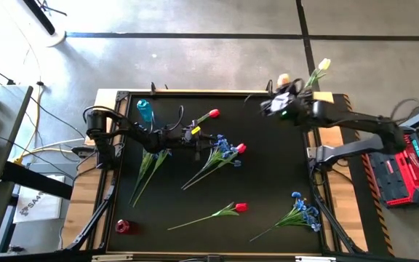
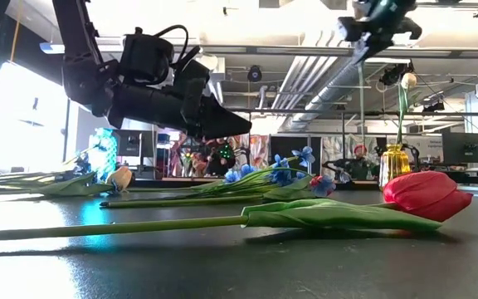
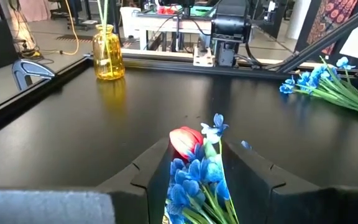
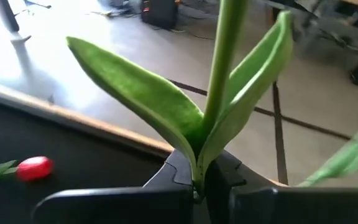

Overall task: Sort flowers into vase by color
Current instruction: Put the top yellow flower into the yellow vase

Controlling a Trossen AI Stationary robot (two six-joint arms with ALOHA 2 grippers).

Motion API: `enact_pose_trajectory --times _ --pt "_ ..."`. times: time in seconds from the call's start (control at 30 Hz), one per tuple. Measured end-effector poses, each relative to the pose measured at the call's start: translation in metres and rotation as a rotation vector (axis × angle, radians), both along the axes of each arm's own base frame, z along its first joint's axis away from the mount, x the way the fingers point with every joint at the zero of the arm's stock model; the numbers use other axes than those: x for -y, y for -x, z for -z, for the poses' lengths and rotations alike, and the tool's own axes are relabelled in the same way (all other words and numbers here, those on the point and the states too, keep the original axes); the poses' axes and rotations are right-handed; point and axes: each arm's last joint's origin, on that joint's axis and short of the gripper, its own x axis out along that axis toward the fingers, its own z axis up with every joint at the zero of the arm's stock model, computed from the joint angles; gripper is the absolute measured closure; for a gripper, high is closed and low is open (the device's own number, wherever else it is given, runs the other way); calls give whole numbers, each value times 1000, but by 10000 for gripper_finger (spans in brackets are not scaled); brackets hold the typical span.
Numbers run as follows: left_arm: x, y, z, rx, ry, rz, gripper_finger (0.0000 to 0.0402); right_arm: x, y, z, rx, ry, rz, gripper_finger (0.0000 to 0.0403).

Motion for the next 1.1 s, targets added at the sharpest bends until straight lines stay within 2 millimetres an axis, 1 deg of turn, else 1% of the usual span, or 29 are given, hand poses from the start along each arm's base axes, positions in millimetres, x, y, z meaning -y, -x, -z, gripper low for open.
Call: enact_pose_trajectory --times 0.17,0.3,0.57,0.8,0.93,1.1 --pt "1 0 0 2 15 0 269 12 29 -15 22 44 85 402" --pt "1 0 0 3 21 -1 269 22 42 -16 12 37 143 402" --pt "1 0 0 3 26 -2 269 38 48 -12 -35 14 207 403" --pt "0 0 0 3 26 -3 269 37 53 -22 42 20 139 403" --pt "0 0 0 2 19 -2 269 38 58 -27 54 46 151 403" --pt "0 0 0 2 18 -2 269 43 65 -24 37 14 177 403"
